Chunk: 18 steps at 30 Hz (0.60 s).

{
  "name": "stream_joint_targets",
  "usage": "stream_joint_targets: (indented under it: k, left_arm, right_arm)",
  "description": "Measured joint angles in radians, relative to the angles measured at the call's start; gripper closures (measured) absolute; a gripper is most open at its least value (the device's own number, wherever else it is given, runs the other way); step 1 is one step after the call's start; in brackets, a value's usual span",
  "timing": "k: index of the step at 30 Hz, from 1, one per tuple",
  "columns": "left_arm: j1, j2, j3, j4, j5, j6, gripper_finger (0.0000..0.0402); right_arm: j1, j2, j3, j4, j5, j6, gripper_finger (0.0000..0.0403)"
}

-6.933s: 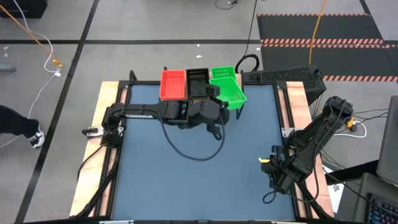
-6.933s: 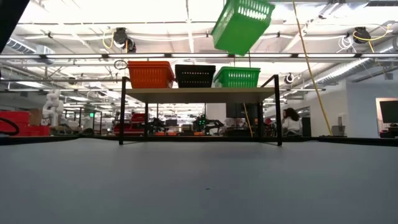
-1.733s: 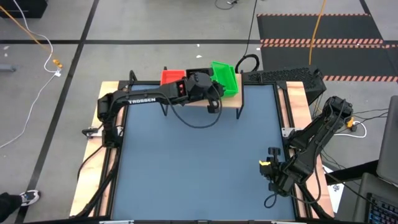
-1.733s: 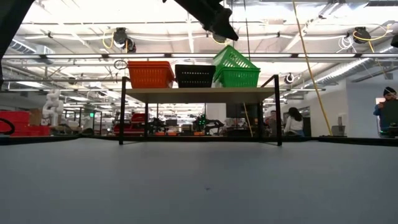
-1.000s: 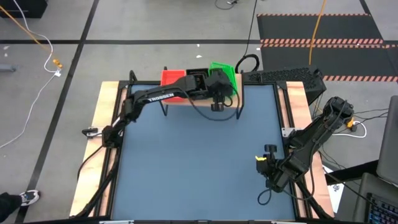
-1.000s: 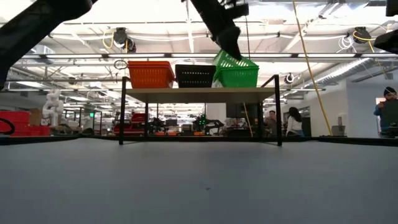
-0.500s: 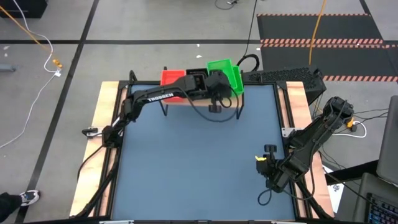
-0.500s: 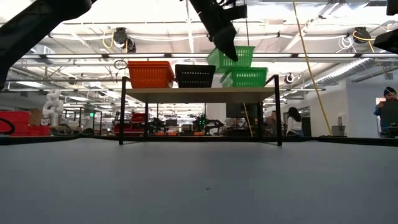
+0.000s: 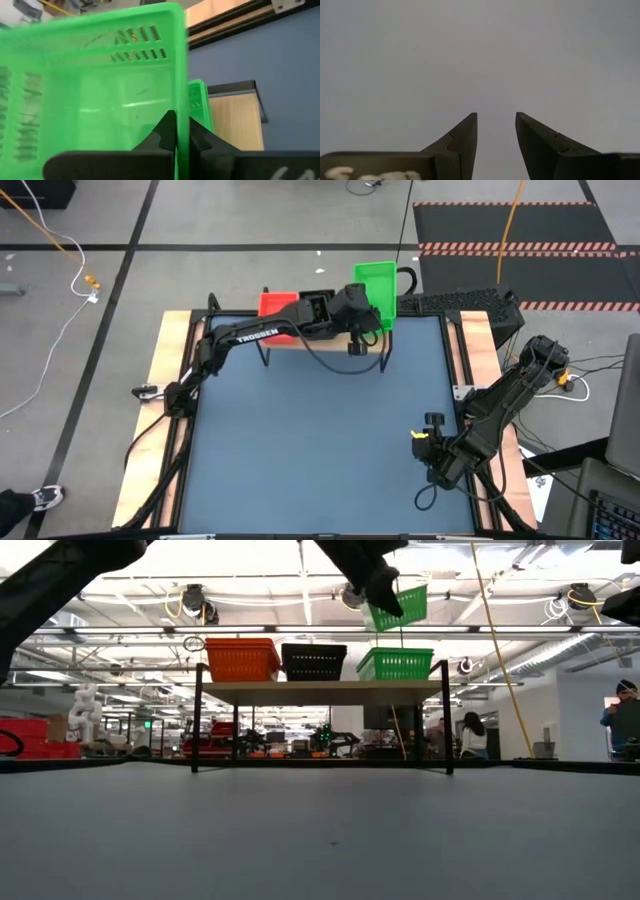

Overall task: Stack baskets on shelf by color
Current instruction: Stack the green bin on the other green bins on the shelf

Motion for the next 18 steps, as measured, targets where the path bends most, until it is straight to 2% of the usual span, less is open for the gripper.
stream_joint_targets:
  k: [9,14,18]
  left_arm:
    - [0.037,0.005,-0.001,-0.001,0.103,-0.133,0.0383]
    - [0.041,0.005,-0.001,0.0,0.104,-0.144,0.0397]
    - [0.039,0.005,-0.001,-0.003,0.106,-0.144,0.0384]
  right_arm:
    - [0.0,0.0,0.0,0.007,0.0,-0.003,0.0275]
    - [0.0,0.0,0.0,0.008,-0.001,-0.001,0.0275]
    - [0.0,0.0,0.0,0.007,-0.004,-0.005,0.0275]
